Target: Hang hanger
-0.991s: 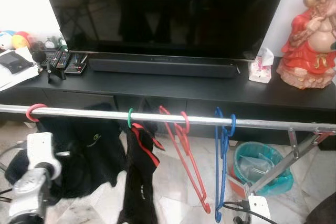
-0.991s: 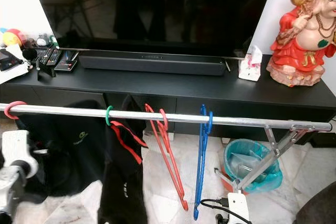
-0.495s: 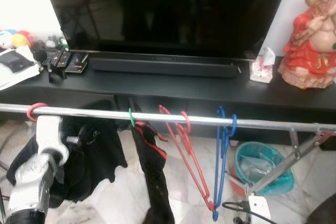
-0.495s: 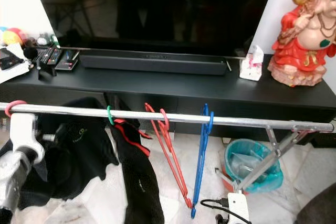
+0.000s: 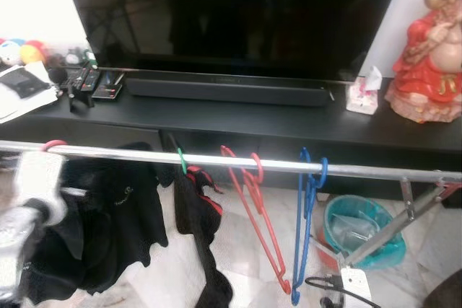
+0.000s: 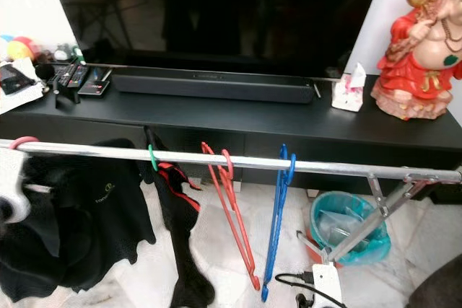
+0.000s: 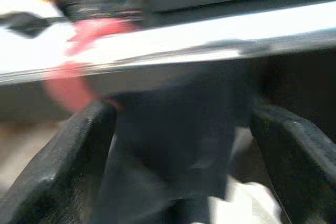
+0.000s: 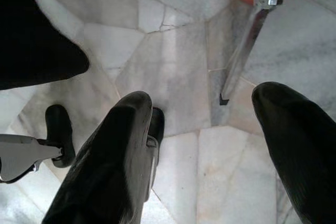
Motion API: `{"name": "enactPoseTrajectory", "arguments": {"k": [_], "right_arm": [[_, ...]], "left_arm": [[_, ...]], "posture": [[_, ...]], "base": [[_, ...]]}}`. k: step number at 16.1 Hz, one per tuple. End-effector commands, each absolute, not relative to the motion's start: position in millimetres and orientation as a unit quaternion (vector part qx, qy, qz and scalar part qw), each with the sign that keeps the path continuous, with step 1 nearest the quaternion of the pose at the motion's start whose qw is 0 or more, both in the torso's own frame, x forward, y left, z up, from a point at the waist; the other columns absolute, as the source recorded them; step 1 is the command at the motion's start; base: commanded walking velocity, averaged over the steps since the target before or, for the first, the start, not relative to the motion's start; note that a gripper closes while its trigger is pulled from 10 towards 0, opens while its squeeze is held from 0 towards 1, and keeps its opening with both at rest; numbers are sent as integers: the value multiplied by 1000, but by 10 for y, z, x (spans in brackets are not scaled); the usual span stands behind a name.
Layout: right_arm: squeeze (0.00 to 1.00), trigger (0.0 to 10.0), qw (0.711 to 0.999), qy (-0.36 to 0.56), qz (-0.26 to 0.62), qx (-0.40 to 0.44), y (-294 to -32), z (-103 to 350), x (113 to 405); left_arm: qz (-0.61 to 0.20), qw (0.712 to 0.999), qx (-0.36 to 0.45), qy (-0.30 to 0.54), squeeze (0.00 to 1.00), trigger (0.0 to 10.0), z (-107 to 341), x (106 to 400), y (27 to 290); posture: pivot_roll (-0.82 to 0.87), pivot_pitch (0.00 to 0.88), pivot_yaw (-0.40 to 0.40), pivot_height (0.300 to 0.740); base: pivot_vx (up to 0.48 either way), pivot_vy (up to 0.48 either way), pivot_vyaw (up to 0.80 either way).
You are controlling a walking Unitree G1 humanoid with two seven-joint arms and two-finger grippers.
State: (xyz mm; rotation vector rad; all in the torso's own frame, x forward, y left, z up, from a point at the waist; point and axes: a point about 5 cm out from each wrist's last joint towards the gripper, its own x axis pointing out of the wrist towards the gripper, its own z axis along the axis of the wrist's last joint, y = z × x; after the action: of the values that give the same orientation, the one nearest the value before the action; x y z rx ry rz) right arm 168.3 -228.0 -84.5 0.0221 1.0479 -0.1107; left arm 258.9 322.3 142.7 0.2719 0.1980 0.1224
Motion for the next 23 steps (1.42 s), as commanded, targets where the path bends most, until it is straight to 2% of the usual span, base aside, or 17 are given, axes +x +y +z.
{"name": "enactPoseTrajectory", "arguments": {"k": [1, 3, 4, 5, 7, 11, 23], "right_arm": [[0, 10000, 862, 505, -55, 11, -2295, -849, 1667], [0, 10000, 861, 505, -55, 11, -2296, -849, 1667], [0, 10000, 861, 505, -54, 10, -2294, -849, 1668], [0, 10000, 861, 506, -52, 9, -2291, -849, 1671], [0, 10000, 861, 506, -51, 9, -2289, -848, 1674], [0, 10000, 862, 504, -54, 10, -2288, -845, 1682], [0, 10000, 862, 505, -51, 5, -2306, -844, 1673]], "left_arm": [[146, 970, 169, 96, 0, 10000, 1437, 2470, 3406], [190, 960, 177, 103, 0, 10000, 1399, 2375, 3483], [244, 944, 180, 130, 0, 10000, 1286, 2249, 3605], [263, 939, 171, 141, 0, 10000, 1224, 2223, 3663], [257, 941, 148, 164, 0, 10000, 1043, 2246, 3684], [192, 963, 64, 176, 0, 10000, 718, 2377, 3564], [187, 971, 53, 141, 0, 10000, 688, 2533, 3645]], "posture": [[151, 0, -18, 740], [153, 0, -20, 740], [163, 0, -26, 740], [162, 0, -26, 740], [156, 0, -24, 740], [132, 0, -17, 740], [126, 0, -23, 740]], "base": [[0, 0, 0], [0, 0, 0], [0, 0, 0], [0, 0, 0], [0, 0, 0], [0, 0, 0], [0, 0, 0]]}}
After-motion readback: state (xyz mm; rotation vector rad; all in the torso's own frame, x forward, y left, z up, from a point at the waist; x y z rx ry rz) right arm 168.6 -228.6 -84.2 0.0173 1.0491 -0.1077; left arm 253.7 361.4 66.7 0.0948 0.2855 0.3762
